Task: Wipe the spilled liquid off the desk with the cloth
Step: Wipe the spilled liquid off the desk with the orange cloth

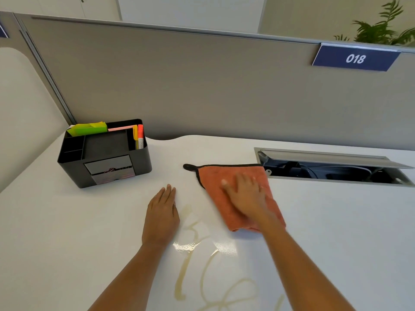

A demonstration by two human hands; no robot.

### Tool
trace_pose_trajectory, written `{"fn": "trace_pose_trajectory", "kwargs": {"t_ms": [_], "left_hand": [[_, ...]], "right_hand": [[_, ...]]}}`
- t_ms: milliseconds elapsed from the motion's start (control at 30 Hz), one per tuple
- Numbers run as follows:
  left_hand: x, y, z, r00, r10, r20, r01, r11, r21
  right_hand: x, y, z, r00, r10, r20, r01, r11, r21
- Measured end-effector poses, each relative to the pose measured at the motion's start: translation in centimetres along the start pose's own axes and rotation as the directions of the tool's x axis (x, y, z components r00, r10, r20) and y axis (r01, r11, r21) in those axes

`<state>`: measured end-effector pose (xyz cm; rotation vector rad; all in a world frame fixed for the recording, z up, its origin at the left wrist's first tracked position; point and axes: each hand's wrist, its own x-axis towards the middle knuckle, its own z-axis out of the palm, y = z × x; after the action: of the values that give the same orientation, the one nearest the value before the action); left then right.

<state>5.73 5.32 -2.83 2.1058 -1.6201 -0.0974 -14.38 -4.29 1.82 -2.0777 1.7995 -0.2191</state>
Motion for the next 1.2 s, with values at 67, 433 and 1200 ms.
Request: {"fn": "trace_pose_trajectory", "kwargs": {"t_ms": [67,433,1200], "left_hand": [[0.0,0.2,-0.2,1.0,0.003,-0.003,-0.003,1.0,0.002],[2.0,0.5,-2.0,1.0,-0.027,0.0,0.027,1.0,-0.009],[4.9,-4.3,-0.4,0.998,-0.066,0.008,0.067,0.981,-0.184]], "right_hand": [[-1.3,-1.7,2.6,1.0,-0.006,0.029,0.009,0.995,-0.096],[0.8,0.1,2.9,0.995,-0.042,-0.088,0.03,0.991,-0.127],[18.5,-9.1,4.2,0.946,-0.323,-0.028,0.319,0.942,-0.104]]}}
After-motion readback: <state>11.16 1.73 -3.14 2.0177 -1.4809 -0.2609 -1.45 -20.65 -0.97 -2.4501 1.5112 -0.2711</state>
